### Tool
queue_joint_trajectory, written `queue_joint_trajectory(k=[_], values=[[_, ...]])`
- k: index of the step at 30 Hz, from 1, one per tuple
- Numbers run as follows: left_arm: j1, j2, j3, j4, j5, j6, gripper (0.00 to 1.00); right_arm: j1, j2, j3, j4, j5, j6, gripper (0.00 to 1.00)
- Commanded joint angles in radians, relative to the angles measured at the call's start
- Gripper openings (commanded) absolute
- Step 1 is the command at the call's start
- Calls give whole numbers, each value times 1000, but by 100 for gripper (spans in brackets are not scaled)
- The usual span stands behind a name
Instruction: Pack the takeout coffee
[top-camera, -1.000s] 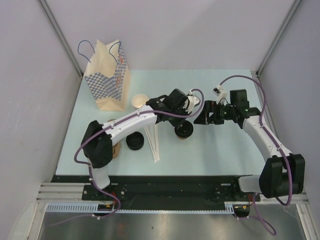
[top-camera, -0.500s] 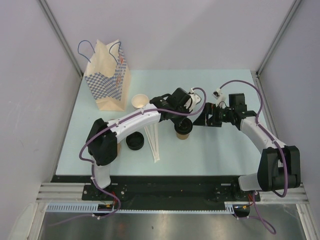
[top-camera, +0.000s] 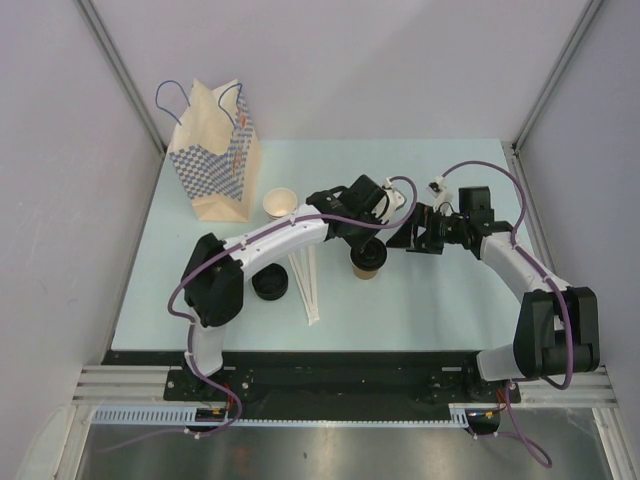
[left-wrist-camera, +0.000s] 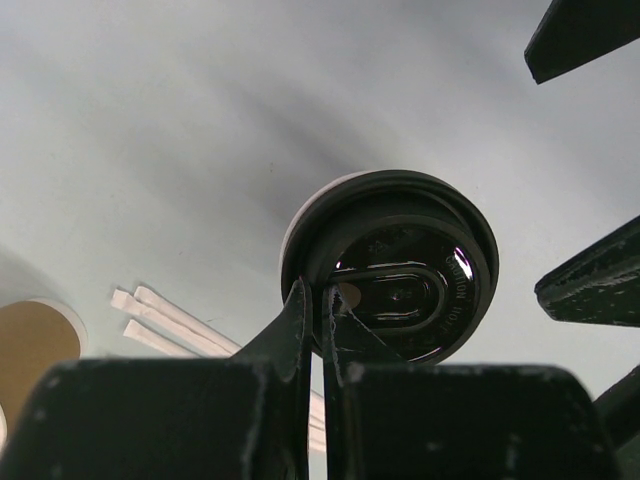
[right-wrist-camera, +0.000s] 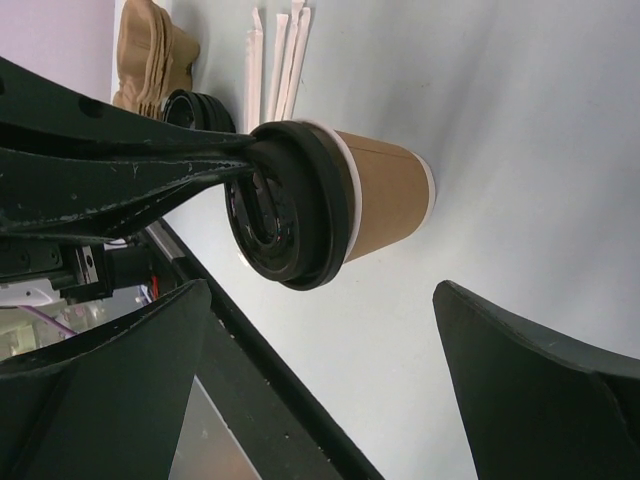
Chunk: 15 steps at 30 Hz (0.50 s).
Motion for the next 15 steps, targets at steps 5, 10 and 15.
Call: queue_joint_trajectory(k=[5, 10, 15], values=[[19, 11, 58, -12, 21, 11, 0, -7, 18, -2, 46, -37, 9, 100], [32, 30, 81, -25, 30, 11, 0, -8, 27, -2, 56, -51, -7, 100], [34, 24, 75, -40, 64, 12, 0, -7, 33, -1, 66, -50, -5, 100]])
